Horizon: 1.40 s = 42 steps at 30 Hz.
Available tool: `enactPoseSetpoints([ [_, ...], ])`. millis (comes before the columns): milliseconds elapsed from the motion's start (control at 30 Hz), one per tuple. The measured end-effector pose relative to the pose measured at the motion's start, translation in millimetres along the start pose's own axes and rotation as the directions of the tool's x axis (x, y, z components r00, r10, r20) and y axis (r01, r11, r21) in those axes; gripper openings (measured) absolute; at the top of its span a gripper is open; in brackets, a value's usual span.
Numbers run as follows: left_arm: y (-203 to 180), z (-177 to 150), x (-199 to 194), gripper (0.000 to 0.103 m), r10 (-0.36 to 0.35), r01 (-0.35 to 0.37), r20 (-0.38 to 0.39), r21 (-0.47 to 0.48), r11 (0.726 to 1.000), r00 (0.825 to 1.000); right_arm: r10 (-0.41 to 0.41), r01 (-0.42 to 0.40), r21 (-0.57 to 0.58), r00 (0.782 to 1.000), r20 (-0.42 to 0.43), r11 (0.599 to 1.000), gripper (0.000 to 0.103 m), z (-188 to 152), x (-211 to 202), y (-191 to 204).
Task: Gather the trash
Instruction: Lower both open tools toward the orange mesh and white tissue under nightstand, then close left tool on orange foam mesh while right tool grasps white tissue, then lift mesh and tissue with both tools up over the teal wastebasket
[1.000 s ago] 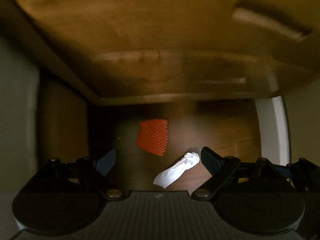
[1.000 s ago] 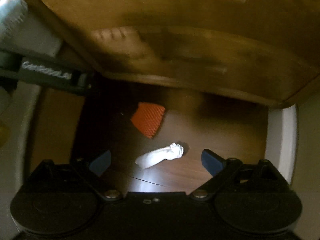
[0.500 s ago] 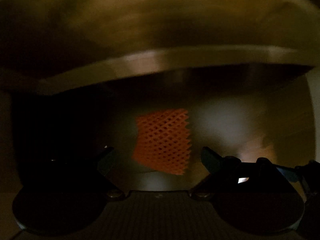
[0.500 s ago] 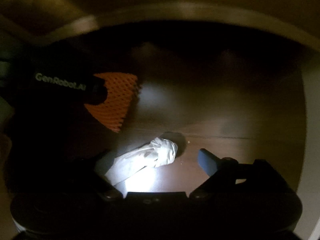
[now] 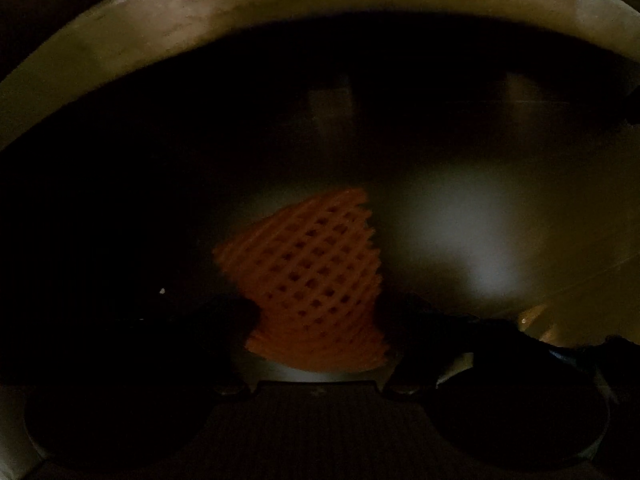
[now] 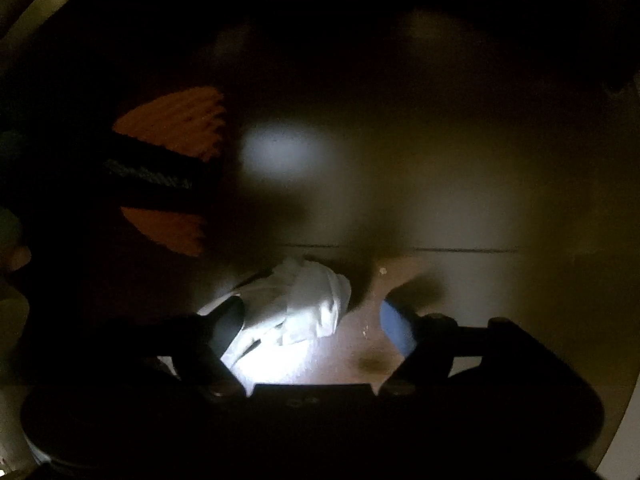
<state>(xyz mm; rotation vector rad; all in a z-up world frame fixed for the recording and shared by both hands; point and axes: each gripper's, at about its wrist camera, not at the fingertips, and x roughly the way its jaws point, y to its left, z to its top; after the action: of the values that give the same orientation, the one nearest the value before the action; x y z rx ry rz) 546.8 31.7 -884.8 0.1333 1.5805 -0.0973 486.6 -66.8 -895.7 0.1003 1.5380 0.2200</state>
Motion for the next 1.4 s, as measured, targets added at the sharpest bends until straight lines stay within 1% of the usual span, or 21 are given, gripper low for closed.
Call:
enactPoseSetpoints([
  [33, -0.1, 2.4, 1.4, 0.046, 0.005, -0.005, -0.002, 0.0, 1.0, 1.0, -0.003, 0.003, -0.007, 1.0, 0.006, 1.0, 0.061, 0.1, -1.1, 1.1],
  [67, -0.6, 3.3, 1.6, 0.038, 0.015, -0.015, -0.007, 0.005, 1.0, 1.0, -0.01, 0.011, -0.016, 1.0, 0.009, 1.0, 0.045, 0.3, -1.5, 3.5],
  [100, -1.5, 4.5, 1.0, 0.028, 0.022, -0.022, -0.014, 0.009, 1.0, 1.0, -0.012, 0.012, -0.028, 1.0, 0.008, 1.0, 0.036, 1.1, -1.9, 4.9],
  [200, -10.7, 10.2, -11.0, 0.016, 0.05, -0.05, -0.008, 0.018, 0.999, 0.999, -0.002, 0.002, -0.023, 1.0, -0.005, 1.0, 0.028, 1.5, -4.3, 1.3],
  [300, -11.5, 7.5, -31.9, 0.016, 0.05, -0.051, 0.003, 0.015, 0.999, 0.999, 0.005, -0.005, -0.005, 1.0, 0.021, 1.0, 0.026, 1.7, -19.6, -5.6],
  [400, -16.9, 3.3, -56.8, 0.016, 0.059, -0.059, 0.015, 0.021, 0.998, 0.998, 0.012, -0.012, 0.002, 0.998, 0.056, 1.0, 0.026, -0.1, -45.3, -13.5],
  [433, -16.9, 1.6, -71.8, 0.016, 0.062, -0.062, 0.026, 0.025, 0.998, 0.998, 0.011, -0.011, 0.003, 0.998, 0.069, 1.0, 0.026, -1.6, -57.5, -14.9],
  [600, -12.0, -8.5, -161.6, 0.016, 0.031, -0.034, 0.084, 0.03, 0.999, 0.996, 0.001, -0.002, 0.008, 0.991, 0.135, 1.0, 0.026, -6.4, -128.2, -19.3],
  [700, -9.5, -13.6, -223.0, 0.016, 0.002, -0.007, 0.121, 0.037, 0.999, 0.993, -0.009, 0.009, -0.002, 0.981, 0.193, 1.0, 0.026, -6.2, -185.2, -13.6],
  [833, -5.5, -21.1, -308.9, 0.016, -0.033, 0.026, 0.168, 0.046, 0.999, 0.985, -0.002, 0.01, -0.03, 0.963, 0.269, 0.999, 0.026, -6.7, -267.4, -4.0],
  [933, -0.4, -29.1, -363.1, 0.016, -0.038, 0.027, 0.212, 0.054, 0.998, 0.977, 0.008, 0.011, -0.058, 0.95, 0.312, 0.998, 0.026, -7.4, -324.5, 4.6],
  [1133, 13.4, -42.7, -481.7, 0.016, -0.06, 0.044, 0.292, 0.064, 0.997, 0.954, 0.034, -0.002, -0.081, 0.918, 0.395, 0.997, 0.026, -10.3, -437.9, 37.4],
  [1233, 19.8, -54.3, -536.7, 0.016, -0.061, 0.036, 0.338, 0.081, 0.996, 0.939, 0.053, -0.01, -0.1, 0.898, 0.437, 0.995, 0.026, -19.6, -488.2, 51.2],
  [1333, 31.8, -68.0, -589.2, 0.016, -0.076, 0.05, 0.37, 0.079, 0.996, 0.926, 0.069, -0.016, -0.116, 0.878, 0.473, 0.993, 0.026, -28.0, -535.1, 64.4],
  [1367, 35.7, -71.2, -609.7, 0.016, -0.079, 0.052, 0.386, 0.08, 0.995, 0.919, 0.082, -0.024, -0.124, 0.87, 0.486, 0.992, 0.026, -31.8, -557.7, 66.9],
  [1400, 38.2, -75.3, -613.3, 0.016, -0.081, 0.052, 0.4, 0.083, 0.995, 0.913, 0.089, -0.028, -0.13, 0.863, 0.497, 0.991, 0.026, -34.4, -573.1, 72.4],
])
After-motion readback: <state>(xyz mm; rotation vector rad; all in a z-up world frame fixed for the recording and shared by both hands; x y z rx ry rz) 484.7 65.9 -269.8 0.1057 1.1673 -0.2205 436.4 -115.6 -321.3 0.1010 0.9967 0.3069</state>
